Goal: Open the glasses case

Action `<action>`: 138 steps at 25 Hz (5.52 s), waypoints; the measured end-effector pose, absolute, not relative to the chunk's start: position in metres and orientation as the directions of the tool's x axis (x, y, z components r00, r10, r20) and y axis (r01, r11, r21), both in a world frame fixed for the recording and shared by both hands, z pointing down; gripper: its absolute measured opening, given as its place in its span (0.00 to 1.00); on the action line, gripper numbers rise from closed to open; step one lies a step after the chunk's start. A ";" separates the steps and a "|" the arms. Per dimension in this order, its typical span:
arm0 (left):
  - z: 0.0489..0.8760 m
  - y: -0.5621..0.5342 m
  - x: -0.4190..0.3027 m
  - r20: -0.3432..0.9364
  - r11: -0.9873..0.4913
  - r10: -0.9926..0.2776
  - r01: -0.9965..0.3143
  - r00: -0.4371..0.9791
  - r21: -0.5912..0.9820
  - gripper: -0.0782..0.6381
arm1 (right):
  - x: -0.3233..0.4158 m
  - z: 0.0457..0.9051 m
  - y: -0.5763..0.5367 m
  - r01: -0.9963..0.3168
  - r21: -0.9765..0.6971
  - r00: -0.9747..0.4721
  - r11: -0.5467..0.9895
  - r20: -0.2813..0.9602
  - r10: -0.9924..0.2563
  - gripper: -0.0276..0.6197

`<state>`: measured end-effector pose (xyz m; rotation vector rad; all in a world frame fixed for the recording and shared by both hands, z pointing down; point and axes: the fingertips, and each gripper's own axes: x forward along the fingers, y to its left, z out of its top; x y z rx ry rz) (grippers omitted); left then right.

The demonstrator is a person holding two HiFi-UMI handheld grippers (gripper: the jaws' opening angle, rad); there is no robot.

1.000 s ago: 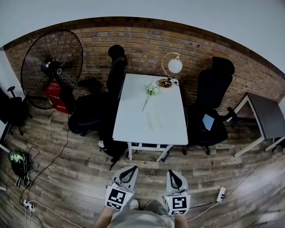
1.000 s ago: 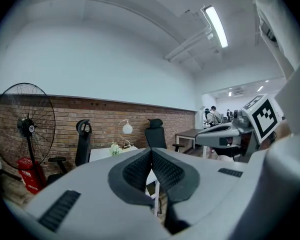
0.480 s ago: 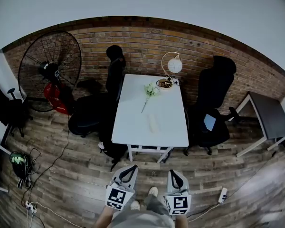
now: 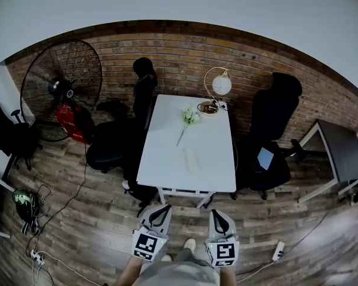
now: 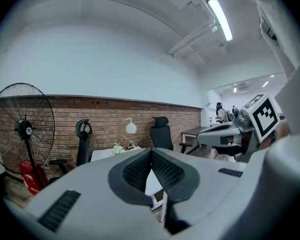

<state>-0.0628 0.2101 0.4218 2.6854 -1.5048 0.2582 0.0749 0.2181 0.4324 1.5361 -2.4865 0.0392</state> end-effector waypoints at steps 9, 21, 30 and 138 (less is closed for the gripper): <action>0.415 0.162 -0.024 0.174 -0.487 -0.862 -0.873 0.475 -0.028 0.12 | 0.114 0.429 0.166 -0.870 0.087 -0.464 0.486 0.190 -0.865 0.05; 0.415 0.131 0.013 0.206 -0.413 -0.895 -0.909 0.395 -0.054 0.12 | 0.157 0.439 0.118 -0.832 0.047 -0.536 0.553 0.188 -0.823 0.05; 0.414 0.115 0.021 0.193 -0.390 -0.908 -0.918 0.372 -0.069 0.12 | 0.157 0.445 0.098 -0.812 0.021 -0.571 0.583 0.178 -0.802 0.05; 0.674 -0.169 -0.059 0.552 -0.601 -0.626 -0.792 0.551 0.107 0.12 | 0.026 0.672 -0.141 -0.819 0.019 -0.415 0.574 0.672 -0.614 0.06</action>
